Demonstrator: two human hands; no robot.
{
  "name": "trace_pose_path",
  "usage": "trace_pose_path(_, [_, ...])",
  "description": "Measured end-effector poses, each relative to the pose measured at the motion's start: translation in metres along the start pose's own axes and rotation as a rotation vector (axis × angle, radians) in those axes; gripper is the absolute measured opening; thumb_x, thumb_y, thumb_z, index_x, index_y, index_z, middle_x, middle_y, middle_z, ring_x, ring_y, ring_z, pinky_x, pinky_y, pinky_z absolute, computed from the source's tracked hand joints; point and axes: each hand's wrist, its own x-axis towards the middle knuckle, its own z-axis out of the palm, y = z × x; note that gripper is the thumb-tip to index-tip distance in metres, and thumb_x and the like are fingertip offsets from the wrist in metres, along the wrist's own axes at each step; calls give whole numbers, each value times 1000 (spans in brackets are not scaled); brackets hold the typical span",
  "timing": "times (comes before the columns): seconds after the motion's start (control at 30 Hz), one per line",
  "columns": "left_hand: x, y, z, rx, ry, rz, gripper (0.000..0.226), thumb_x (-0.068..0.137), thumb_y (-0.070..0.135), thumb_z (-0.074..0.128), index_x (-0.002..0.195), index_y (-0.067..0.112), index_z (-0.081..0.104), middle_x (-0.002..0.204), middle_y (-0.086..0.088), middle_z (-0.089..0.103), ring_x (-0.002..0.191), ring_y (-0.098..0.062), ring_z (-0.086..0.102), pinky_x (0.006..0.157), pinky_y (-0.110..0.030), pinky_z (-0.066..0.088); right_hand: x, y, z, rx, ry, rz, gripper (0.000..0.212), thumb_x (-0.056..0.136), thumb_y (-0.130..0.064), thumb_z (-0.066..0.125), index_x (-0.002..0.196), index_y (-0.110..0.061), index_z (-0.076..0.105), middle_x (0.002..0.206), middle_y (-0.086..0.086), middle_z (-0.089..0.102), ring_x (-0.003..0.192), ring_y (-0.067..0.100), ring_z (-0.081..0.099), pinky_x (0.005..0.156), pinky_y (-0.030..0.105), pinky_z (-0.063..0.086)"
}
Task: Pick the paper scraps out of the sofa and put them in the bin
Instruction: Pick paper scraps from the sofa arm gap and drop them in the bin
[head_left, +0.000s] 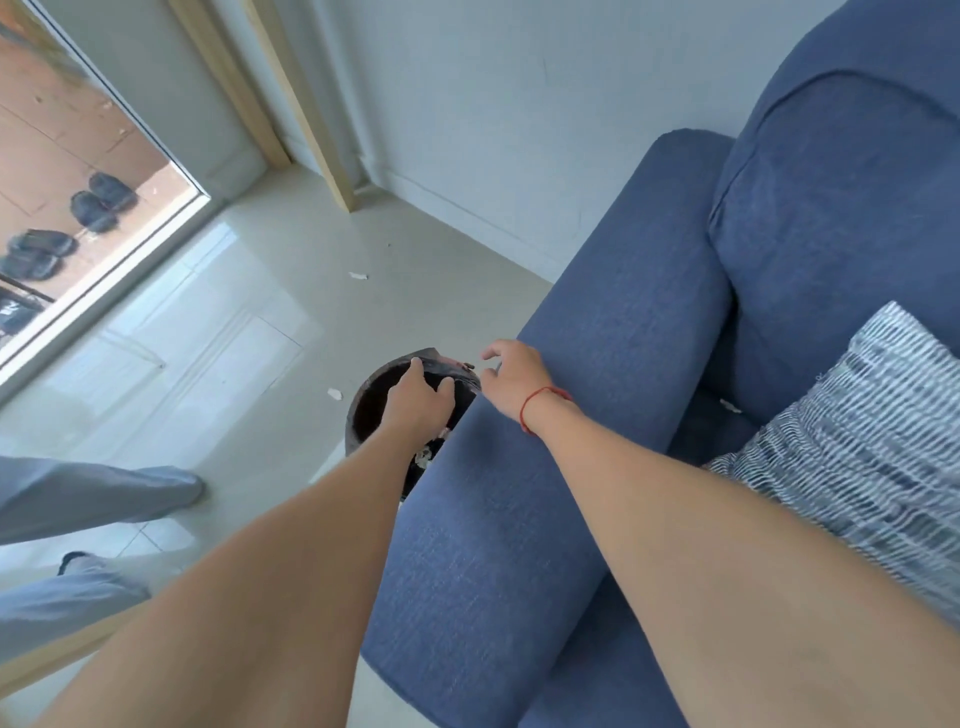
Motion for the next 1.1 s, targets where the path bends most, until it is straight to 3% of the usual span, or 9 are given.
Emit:
trace_pose_path(0.13, [-11,42,28,-90,-12,125,48,99,28,41,144,13,34,128,-8,57,127,-29,49,98,-32,40,-7,34,-48,34,103,-26,30,94,-11,48,120,-11,62,134,7,54,113,26,59,98,38,50])
trace_pose_path(0.27, [-24,94,64,-112,-5,255,49,98,29,44,144,11,41,141,-5,51,125,-25,52,99,-29,43,-12,86,-103,48,220,38,28,92,-14,51,116,-14,65,128,5,59,109,25,62,97,38,51])
trace_pose_path(0.37, [-40,136,101,-170,-29,350,16,97,23,47,108,20,59,97,1,52,89,-16,48,75,-19,40,-24,135,-133,65,278,113,27,90,-13,53,112,-13,68,120,6,64,101,25,64,92,33,52])
trace_pose_path(0.6, [-58,178,198,-147,-237,384,11,95,20,51,102,26,58,90,5,52,88,-11,46,81,-16,35,-49,244,-147,81,257,291,28,88,-11,53,111,-11,69,122,10,65,108,27,63,99,34,49])
trace_pose_path(0.63, [-56,175,212,-111,-276,354,9,94,20,51,99,25,58,91,7,54,89,-12,48,81,-16,36,-49,254,-145,84,239,301,29,88,-9,52,113,-9,68,121,11,65,108,27,63,100,33,48])
trace_pose_path(0.7, [-49,162,242,-47,-377,248,34,94,23,51,125,16,61,121,4,61,108,-16,57,92,-20,42,-44,272,-140,83,186,316,33,89,-7,49,117,-9,66,124,10,64,113,26,61,104,33,46])
trace_pose_path(0.77, [-41,143,271,18,-451,157,47,94,25,50,141,18,46,144,-3,49,128,-21,50,103,-23,39,-32,292,-130,70,137,323,36,90,-6,46,121,-12,64,129,8,62,117,25,59,106,33,45])
trace_pose_path(0.93, [-14,101,321,15,-502,55,58,97,17,49,151,19,27,157,-3,28,144,-20,30,120,-31,23,4,330,-92,41,64,292,37,91,-4,44,121,-15,63,132,9,57,113,28,60,93,36,54])
trace_pose_path(1.1, [14,85,348,-59,-434,61,63,97,9,48,152,25,22,158,3,25,146,-16,23,118,-25,18,41,350,-62,6,-7,238,37,87,1,50,116,-15,65,135,7,52,123,27,54,102,38,48])
